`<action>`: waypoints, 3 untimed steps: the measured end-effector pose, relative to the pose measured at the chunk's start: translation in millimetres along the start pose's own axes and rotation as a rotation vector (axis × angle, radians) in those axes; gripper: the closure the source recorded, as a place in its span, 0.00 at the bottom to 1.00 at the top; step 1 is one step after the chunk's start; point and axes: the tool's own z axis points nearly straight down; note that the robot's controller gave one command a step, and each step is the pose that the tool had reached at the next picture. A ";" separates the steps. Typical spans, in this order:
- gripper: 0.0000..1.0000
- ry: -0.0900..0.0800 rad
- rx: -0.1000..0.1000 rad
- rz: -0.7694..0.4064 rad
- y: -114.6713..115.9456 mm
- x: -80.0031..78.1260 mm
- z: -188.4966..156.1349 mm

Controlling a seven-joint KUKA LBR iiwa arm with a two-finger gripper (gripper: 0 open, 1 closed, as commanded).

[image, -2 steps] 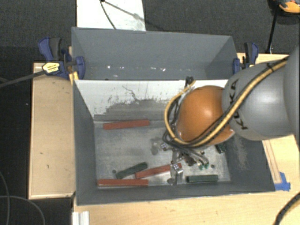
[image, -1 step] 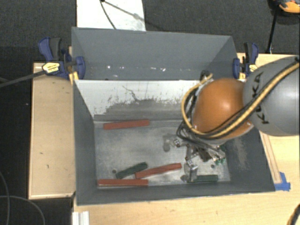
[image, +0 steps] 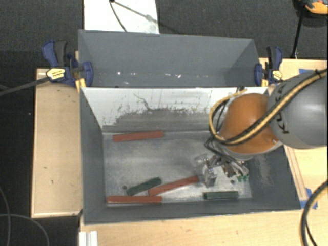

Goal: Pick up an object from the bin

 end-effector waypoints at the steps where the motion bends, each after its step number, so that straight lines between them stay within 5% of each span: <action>1: 1.00 0.000 0.000 0.000 0.1 -0.1 0.0; 2: 1.00 0.000 0.000 -0.057 -48.7 16.0 -65.1; 3: 0.00 0.000 0.000 -0.054 -48.6 16.0 -65.1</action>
Offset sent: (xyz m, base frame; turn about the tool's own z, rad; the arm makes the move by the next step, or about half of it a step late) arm -0.0050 -0.0512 0.0647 -0.0600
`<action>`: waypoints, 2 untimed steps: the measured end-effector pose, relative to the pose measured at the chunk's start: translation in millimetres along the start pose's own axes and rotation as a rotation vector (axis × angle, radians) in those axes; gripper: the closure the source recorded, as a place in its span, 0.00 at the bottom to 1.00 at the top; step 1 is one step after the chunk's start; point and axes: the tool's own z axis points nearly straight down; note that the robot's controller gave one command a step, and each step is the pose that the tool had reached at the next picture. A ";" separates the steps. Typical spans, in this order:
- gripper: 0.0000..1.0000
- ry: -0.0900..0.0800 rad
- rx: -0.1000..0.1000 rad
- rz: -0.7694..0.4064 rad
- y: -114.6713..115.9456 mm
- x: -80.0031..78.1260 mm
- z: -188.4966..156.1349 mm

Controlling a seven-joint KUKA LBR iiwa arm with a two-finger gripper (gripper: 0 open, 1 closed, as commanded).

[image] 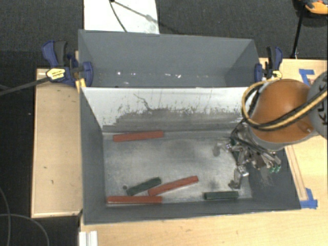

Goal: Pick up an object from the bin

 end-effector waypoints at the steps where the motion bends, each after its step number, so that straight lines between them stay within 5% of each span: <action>1: 0.00 0.000 0.000 0.001 0.0 0.0 0.0; 2: 0.00 -0.007 0.004 -0.094 10.0 7.7 25.2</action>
Offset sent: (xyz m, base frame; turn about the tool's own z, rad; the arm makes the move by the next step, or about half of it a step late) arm -0.0292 0.0192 -0.0653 -0.2128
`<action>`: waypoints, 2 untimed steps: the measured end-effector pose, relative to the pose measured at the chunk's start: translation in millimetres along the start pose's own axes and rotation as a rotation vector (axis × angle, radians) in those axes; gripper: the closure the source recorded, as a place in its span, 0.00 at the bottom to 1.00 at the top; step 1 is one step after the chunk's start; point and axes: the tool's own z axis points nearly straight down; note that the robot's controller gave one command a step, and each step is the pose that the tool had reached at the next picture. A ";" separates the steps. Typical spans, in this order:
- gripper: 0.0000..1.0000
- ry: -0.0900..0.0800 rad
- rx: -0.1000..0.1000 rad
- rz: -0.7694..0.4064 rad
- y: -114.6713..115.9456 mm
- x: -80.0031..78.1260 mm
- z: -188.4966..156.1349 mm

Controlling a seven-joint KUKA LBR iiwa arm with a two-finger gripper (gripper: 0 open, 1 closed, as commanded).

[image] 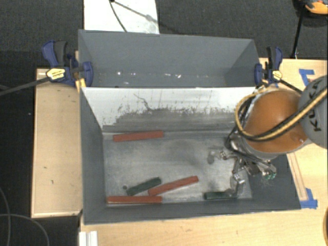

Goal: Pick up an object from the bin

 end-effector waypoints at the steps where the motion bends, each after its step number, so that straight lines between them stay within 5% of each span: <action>1: 0.00 0.009 -0.005 0.034 32.4 -6.4 29.2; 2: 0.00 0.007 -0.004 -0.077 67.3 -18.8 26.3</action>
Offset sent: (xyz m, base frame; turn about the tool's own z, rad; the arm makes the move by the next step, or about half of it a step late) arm -0.0092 0.0954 -0.0238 -0.2271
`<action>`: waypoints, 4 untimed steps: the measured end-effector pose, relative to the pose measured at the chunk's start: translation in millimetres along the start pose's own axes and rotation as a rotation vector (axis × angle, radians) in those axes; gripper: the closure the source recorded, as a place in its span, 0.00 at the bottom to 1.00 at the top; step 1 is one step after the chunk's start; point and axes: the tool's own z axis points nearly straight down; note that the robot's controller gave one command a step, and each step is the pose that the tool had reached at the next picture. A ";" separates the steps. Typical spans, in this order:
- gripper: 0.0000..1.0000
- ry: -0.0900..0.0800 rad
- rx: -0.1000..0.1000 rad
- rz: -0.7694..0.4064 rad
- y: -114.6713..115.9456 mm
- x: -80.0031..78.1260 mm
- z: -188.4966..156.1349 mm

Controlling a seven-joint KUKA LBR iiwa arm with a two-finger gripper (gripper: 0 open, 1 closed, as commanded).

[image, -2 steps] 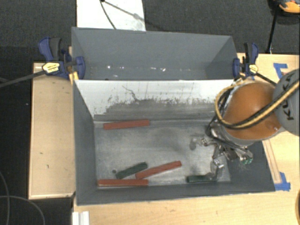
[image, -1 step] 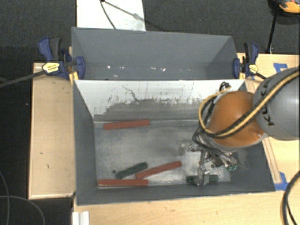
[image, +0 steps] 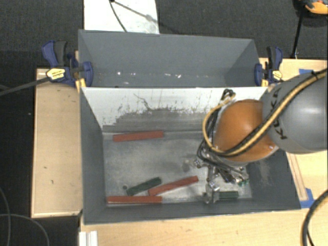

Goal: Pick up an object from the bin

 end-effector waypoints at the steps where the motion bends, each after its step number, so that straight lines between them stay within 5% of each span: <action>1: 1.00 -0.001 -0.001 0.076 15.4 -8.5 9.0; 3: 1.00 -0.001 -0.001 0.076 15.7 -8.4 7.9; 4: 1.00 0.003 -0.001 -0.073 22.8 -12.7 -49.4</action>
Offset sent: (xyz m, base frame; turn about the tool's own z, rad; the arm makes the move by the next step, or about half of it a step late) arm 0.0000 0.0000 0.0000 0.0000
